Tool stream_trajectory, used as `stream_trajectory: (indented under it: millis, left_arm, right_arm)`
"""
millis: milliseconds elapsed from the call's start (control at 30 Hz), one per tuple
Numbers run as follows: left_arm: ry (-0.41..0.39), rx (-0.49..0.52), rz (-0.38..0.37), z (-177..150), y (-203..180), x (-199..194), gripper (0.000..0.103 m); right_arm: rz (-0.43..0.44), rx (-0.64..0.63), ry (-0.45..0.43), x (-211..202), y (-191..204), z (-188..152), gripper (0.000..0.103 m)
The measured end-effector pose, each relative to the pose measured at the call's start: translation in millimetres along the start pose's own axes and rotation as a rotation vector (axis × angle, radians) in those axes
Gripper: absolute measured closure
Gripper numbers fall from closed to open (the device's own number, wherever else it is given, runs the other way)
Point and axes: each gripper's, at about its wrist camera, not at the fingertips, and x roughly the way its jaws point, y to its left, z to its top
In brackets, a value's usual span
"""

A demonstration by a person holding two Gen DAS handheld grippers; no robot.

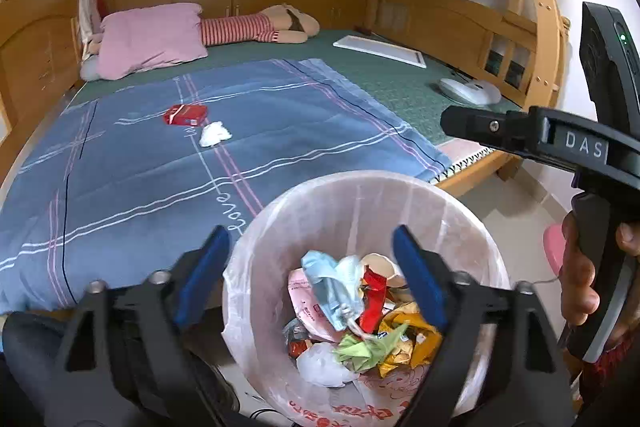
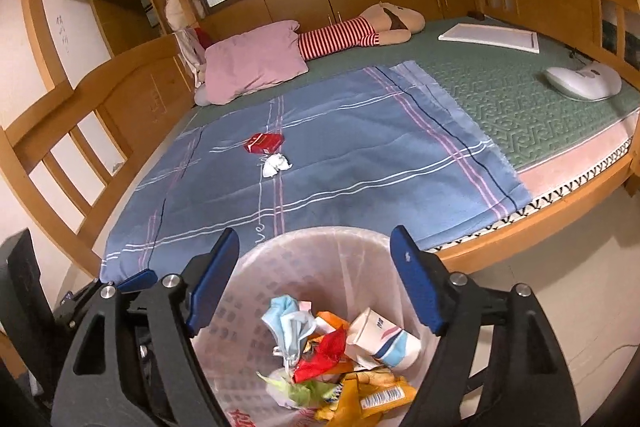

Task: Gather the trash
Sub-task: 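Release the blue face mask into the wastebasket with the left gripper, then move both grippers back to the bed and grasp the white tissue with the right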

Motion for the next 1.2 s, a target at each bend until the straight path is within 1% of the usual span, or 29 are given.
stream_trajectory:
  millis: [100,133,200,233,300,367,433,500,533,567,600,633,700,733,767,800,833,900,933,967,1000,1033,1067,1100,1133,1167,1200]
  left_arm:
    - [-0.016,-0.043,0.047,0.9,17.3,1.3,0.013]
    - [-0.020,-0.078,0.084,1.9,31.6,4.0,0.013]
    - [-0.016,-0.135,0.127,3.6,53.9,9.5,0.013]
    - [-0.010,-0.190,0.161,5.2,74.5,15.0,0.013]
    - [0.000,-0.256,0.197,8.2,100.6,23.3,0.013]
    - [0.012,-0.310,0.243,13.0,132.2,37.0,0.013]
    - [0.025,-0.330,0.307,17.3,156.9,50.7,0.013]
    - [0.043,-0.337,0.374,25.6,184.7,69.4,0.013]
    - [0.053,-0.338,0.402,30.0,197.7,78.5,0.013]
    - [0.059,-0.337,0.425,32.2,207.8,83.8,0.013]
    - [0.063,-0.335,0.451,35.8,217.4,89.5,0.013]
    - [0.063,-0.329,0.490,40.4,231.0,97.0,0.013]
    - [0.052,-0.325,0.541,44.0,246.9,101.9,0.012]
    - [0.054,-0.337,0.590,42.4,257.6,106.1,0.010]
    - [0.071,-0.359,0.615,41.0,265.2,108.6,0.010]
    - [0.089,-0.391,0.630,37.0,272.7,109.2,0.010]
    - [0.099,-0.426,0.627,33.5,279.4,109.8,0.010]
    - [0.117,-0.481,0.634,27.4,291.9,108.8,0.010]
    - [0.122,-0.496,0.643,25.3,294.8,107.2,0.010]
    - [0.132,-0.520,0.653,22.8,300.6,105.9,0.010]
    - [0.139,-0.543,0.657,20.8,304.0,105.9,0.010]
    - [0.154,-0.585,0.658,16.9,311.5,104.9,0.010]
    - [0.164,-0.614,0.656,13.3,315.7,104.2,0.010]
    - [0.177,-0.657,0.649,9.0,320.9,103.3,0.010]
    - [0.182,-0.687,0.642,5.9,321.9,103.1,0.010]
    - [0.186,-0.731,0.629,3.5,327.1,103.0,0.010]
    - [0.184,-0.774,0.611,0.2,330.5,100.8,0.010]
  right_arm:
    - [-0.002,-0.012,0.010,11.6,7.5,10.6,0.025]
    - [-0.003,-0.016,0.013,14.8,8.7,12.8,0.023]
    - [0.005,-0.038,0.031,27.8,16.3,23.9,0.023]
    - [0.015,-0.053,0.050,40.4,23.5,33.0,0.022]
    - [0.024,-0.068,0.077,57.2,31.8,44.7,0.022]
    - [0.038,-0.095,0.105,87.6,44.4,63.2,0.022]
    - [0.028,-0.125,0.126,113.3,53.8,74.2,0.022]
    - [0.011,-0.154,0.175,159.1,69.4,88.5,0.022]
    - [0.019,-0.158,0.204,177.0,75.2,92.7,0.022]
    - [0.016,-0.157,0.244,204.5,83.2,97.7,0.022]
    - [-0.007,-0.161,0.266,218.2,87.2,99.9,0.022]
    - [-0.056,-0.177,0.312,244.0,94.6,102.3,0.022]
    - [-0.084,-0.190,0.383,289.1,108.7,105.4,0.022]
    - [-0.121,-0.215,0.418,315.2,116.8,105.4,0.022]
    - [-0.171,-0.261,0.431,339.0,124.7,104.6,0.022]
    - [-0.195,-0.280,0.437,350.0,127.0,103.8,0.022]
    - [-0.227,-0.294,0.467,372.8,128.5,100.7,0.022]
    - [-0.265,-0.276,0.523,409.3,122.6,92.4,0.026]
    - [-0.276,-0.277,0.540,418.6,120.8,90.7,0.035]
    - [-0.286,-0.278,0.560,427.9,119.0,87.3,0.053]
    - [-0.284,-0.271,0.584,437.5,115.9,82.4,0.061]
    - [-0.272,-0.263,0.587,441.6,115.1,80.2,0.065]
    - [-0.265,-0.266,0.578,440.9,115.5,80.2,0.076]
    - [-0.220,-0.268,0.579,438.2,119.6,81.0,0.082]
    - [-0.124,-0.243,0.598,433.4,125.7,81.0,0.083]
    - [-0.009,-0.213,0.621,426.9,134.5,79.7,0.083]
    - [0.041,-0.212,0.634,423.6,140.4,78.2,0.083]
